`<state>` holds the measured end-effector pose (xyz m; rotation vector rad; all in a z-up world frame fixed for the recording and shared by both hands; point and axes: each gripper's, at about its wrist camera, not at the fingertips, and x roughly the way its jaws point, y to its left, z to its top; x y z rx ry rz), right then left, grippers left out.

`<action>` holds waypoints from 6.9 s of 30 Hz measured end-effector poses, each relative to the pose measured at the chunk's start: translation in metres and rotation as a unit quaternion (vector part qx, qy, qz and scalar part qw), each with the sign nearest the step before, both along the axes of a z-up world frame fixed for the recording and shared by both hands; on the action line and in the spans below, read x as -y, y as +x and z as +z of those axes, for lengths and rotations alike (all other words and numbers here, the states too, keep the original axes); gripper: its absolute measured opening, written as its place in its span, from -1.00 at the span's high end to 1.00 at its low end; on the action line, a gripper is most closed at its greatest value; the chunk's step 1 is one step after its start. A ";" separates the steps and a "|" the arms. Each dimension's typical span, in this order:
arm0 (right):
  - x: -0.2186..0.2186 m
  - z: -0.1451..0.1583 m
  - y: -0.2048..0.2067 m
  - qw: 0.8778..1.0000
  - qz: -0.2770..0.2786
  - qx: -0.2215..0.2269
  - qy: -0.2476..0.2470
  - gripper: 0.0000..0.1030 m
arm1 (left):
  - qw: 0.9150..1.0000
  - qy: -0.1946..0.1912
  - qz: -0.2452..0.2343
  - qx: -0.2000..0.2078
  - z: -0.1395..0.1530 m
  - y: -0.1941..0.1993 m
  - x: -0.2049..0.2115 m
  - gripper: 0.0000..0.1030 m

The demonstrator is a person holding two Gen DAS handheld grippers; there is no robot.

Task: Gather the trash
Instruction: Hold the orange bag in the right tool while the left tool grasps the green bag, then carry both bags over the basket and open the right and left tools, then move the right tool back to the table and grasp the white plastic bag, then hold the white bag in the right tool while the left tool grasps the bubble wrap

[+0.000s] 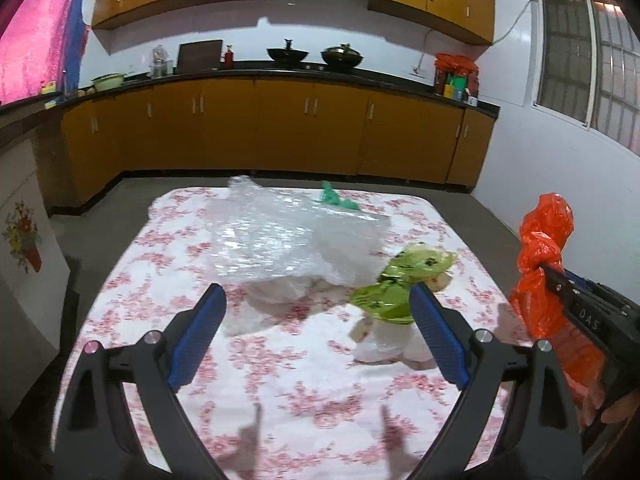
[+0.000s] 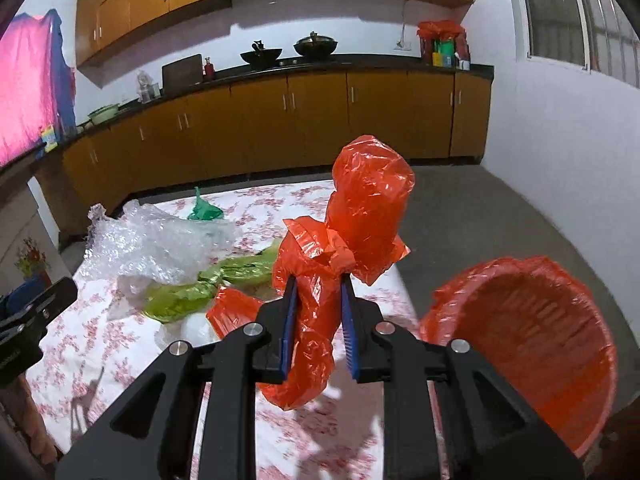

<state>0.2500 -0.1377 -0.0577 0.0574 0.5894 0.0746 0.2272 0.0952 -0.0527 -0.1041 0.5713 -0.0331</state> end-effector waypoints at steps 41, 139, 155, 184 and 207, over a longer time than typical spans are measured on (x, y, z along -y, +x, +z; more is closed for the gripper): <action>0.056 0.002 -0.041 1.000 -0.018 -0.004 0.001 0.59 | 0.996 -0.009 -0.076 -0.047 -0.002 0.040 0.067 0.95; 0.087 0.012 -0.043 1.000 -0.005 0.003 -0.011 -0.30 | 0.998 0.053 0.026 -0.025 -0.017 -0.025 0.027 -0.48; -0.054 -0.028 0.017 0.994 0.104 -0.038 -0.014 -0.30 | 0.988 0.022 0.149 -0.031 -0.021 -0.040 -0.094 -0.56; -0.073 -0.067 0.038 0.987 0.123 -0.101 -0.020 0.09 | 0.992 0.005 0.118 -0.042 -0.028 -0.019 -0.089 -0.56; 0.018 -0.044 0.009 0.996 0.054 -0.052 -0.043 0.09 | 0.996 -0.047 0.016 -0.080 -0.006 0.120 0.027 -0.26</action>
